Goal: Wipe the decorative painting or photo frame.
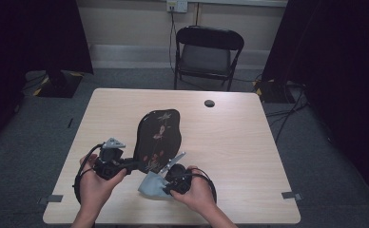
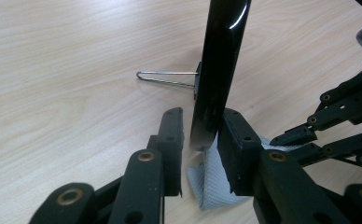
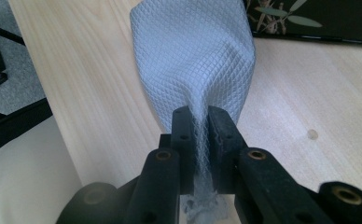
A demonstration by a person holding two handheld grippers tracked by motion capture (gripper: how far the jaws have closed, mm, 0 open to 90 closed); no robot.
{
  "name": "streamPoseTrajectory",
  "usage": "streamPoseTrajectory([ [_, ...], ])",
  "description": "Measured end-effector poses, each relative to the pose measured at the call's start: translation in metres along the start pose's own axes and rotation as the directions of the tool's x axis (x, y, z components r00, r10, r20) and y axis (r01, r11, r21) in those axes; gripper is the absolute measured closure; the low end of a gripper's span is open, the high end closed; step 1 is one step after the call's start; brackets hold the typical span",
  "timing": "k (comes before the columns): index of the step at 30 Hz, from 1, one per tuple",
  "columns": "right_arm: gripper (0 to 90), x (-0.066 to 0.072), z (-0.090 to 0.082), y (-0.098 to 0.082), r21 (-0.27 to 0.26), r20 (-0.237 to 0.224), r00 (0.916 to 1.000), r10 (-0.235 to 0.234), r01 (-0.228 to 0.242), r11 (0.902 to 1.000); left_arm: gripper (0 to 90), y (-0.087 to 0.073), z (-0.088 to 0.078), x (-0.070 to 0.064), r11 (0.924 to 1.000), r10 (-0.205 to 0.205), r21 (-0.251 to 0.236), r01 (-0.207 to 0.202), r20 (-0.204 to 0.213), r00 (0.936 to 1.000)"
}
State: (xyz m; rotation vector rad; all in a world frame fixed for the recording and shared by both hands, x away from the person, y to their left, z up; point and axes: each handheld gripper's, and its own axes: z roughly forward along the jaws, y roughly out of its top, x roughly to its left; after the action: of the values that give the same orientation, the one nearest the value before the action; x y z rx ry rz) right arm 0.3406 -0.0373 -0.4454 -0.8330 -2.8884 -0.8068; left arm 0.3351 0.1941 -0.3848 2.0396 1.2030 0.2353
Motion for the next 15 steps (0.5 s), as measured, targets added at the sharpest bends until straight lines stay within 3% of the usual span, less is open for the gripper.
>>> streamPoseTrajectory([
  [5,82.4,-0.0016,0.0021,-0.002,0.001,-0.01,0.9998,0.016,-0.016,0.9999,69.9,0.0001,0.0021,0.0027,1.0,-0.007,-0.007,0.007,0.011,0.9999],
  [15,82.3,0.0038,0.0033,-0.0004,-0.006,-0.04,0.9992,0.003,-0.003,1.0,77.6,0.0018,0.0049,-0.0035,0.9999,-0.003,0.011,0.003,0.008,1.0],
])
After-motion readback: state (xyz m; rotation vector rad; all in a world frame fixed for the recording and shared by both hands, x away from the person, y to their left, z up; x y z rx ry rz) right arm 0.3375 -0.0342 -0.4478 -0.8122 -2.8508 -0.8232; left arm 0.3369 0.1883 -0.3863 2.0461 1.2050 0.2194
